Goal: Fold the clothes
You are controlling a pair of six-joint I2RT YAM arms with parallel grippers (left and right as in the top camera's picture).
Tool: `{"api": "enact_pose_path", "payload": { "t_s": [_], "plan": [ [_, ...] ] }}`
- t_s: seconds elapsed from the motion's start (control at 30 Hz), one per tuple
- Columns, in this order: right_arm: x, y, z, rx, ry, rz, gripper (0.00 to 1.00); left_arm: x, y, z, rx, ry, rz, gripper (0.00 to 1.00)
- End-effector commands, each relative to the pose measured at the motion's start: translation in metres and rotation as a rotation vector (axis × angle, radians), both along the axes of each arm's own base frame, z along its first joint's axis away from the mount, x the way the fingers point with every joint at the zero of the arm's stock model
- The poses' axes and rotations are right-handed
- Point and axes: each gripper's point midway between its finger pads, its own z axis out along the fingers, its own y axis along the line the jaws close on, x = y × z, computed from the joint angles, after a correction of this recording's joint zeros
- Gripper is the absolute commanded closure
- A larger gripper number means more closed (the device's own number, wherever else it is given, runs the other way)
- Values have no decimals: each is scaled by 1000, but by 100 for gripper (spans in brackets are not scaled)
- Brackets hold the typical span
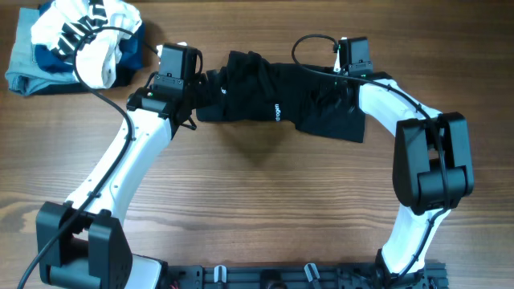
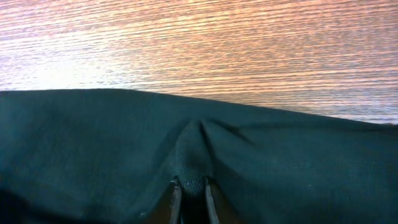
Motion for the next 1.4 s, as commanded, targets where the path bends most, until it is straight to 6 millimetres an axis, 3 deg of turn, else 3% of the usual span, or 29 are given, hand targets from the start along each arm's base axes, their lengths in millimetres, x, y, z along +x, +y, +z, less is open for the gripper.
{"api": "enact_pose_path", "payload": {
  "t_s": [0.0, 0.13, 0.3, 0.33, 0.43, 0.47, 0.6, 0.73, 0.8, 0.83, 0.9, 1.03, 1.17, 1.27, 1.37],
  "plan": [
    [8, 19, 24, 82, -49, 57, 95, 1, 1, 0, 5, 2, -11, 0],
    [24, 43, 60, 171, -127, 126, 95, 1, 1, 0, 5, 2, -11, 0],
    [28, 76, 80, 260, -167, 195, 92, 1, 1, 0, 5, 1, -11, 0],
    [28, 83, 82, 262, -175, 207, 83, 1, 1, 0, 5, 1, -11, 0],
    [25, 100, 86, 263, -196, 250, 8, 1, 1, 0, 5, 1, -11, 0],
    [25, 103, 86, 261, -197, 256, 0, 1, 1, 0, 5, 1, -11, 0],
    [26, 98, 92, 253, -198, 235, 1, 1, 1, -1, 5, 3, -11, 0],
    [20, 70, 112, 191, -159, 221, 0, 1, 0, -2, 7, 6, -20, 0],
    [9, 46, 119, 104, -108, 222, 0, 4, -13, -3, 9, -2, -145, 0],
    [0, 21, 126, 35, -73, 183, 0, 5, -26, -5, -29, -7, -241, 0],
    [-11, -7, 140, -20, -53, 142, 0, 8, -37, -9, -95, -6, -331, 0],
    [-35, -42, 177, 18, -59, 87, 0, 17, -32, -17, -221, -2, -415, 0],
    [-47, -55, 196, 30, -80, 82, 0, 38, -6, -25, -314, -7, -457, 0],
    [-51, -54, 194, 28, -60, 88, 0, 49, 12, -41, -316, 28, -468, 0],
    [-53, -54, 192, 29, -52, 86, 0, 49, 13, -59, -313, 69, -484, 0]
  ]
}}
